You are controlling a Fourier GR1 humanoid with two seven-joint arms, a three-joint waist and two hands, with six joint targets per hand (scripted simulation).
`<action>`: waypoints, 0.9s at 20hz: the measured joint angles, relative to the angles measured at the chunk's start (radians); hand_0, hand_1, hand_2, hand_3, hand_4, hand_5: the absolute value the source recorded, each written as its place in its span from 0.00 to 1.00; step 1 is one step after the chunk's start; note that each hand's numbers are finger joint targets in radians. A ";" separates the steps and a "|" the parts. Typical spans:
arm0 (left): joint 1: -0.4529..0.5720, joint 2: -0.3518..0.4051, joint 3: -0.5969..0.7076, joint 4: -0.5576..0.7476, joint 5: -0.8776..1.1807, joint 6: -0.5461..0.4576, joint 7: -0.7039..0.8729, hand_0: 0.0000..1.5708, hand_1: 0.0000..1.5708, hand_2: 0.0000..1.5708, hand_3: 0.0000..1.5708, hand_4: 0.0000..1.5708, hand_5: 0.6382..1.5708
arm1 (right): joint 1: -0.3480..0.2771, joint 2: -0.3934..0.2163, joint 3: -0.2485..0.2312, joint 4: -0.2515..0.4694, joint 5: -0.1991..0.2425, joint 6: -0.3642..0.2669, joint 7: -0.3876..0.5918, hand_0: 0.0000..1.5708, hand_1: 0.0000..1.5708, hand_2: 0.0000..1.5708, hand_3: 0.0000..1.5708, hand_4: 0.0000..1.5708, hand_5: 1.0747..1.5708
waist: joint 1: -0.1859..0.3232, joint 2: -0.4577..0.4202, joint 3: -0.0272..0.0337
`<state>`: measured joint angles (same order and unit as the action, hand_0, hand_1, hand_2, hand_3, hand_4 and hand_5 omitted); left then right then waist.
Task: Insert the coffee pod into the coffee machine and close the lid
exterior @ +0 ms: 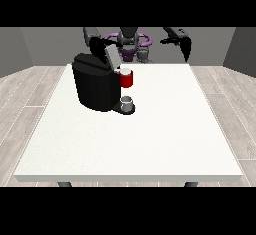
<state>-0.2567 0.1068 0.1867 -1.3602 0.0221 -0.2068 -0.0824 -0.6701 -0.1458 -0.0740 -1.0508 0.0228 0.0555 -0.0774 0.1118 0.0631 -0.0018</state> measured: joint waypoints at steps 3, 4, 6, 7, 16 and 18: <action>-0.001 -0.009 -0.008 0.002 -0.001 0.015 0.001 0.00 0.00 0.00 0.00 0.09 1.00 | -0.022 0.005 0.000 0.013 0.008 -0.011 0.015 0.00 0.00 0.00 0.00 0.07 1.00 | 0.004 -0.002 0.0013; -0.008 -0.008 -0.010 0.005 -0.003 0.018 0.003 0.00 0.00 0.00 0.00 0.10 1.00 | -0.040 0.009 -0.002 0.017 0.006 -0.018 0.037 0.00 0.00 0.00 0.00 0.10 1.00 | 0.005 0.001 0.0024; 0.011 -0.005 -0.012 0.008 0.001 0.011 -0.004 0.00 0.00 0.00 0.00 0.11 1.00 | -0.040 0.007 -0.002 0.021 0.004 -0.010 0.047 0.00 0.00 0.00 0.00 0.09 1.00 | 0.009 -0.004 0.0037; 0.007 -0.002 -0.012 0.005 0.001 0.013 0.001 0.00 0.00 0.00 0.00 0.09 1.00 | -0.042 0.009 0.000 0.024 0.005 -0.010 0.046 0.00 0.00 0.00 0.00 0.00 1.00 | 0.012 -0.001 0.0044; -0.008 0.014 -0.008 0.015 0.022 -0.001 -0.009 0.00 0.00 0.00 0.00 0.00 1.00 | -0.105 0.033 0.065 0.034 0.089 -0.033 0.034 0.00 0.00 0.00 0.00 0.09 1.00 | 0.032 0.010 0.0023; -0.024 0.011 -0.011 0.017 0.020 0.011 -0.010 0.00 0.00 0.00 0.00 0.12 1.00 | -0.123 0.042 0.074 0.040 0.101 -0.031 0.039 0.00 0.00 0.00 0.00 0.05 1.00 | 0.026 0.012 0.0021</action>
<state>-0.2812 0.1174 0.1754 -1.3430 0.0417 -0.1961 -0.0924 -0.7932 -0.1035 -0.0004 -1.0107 0.1233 0.0247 -0.0388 0.1373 0.0747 0.0003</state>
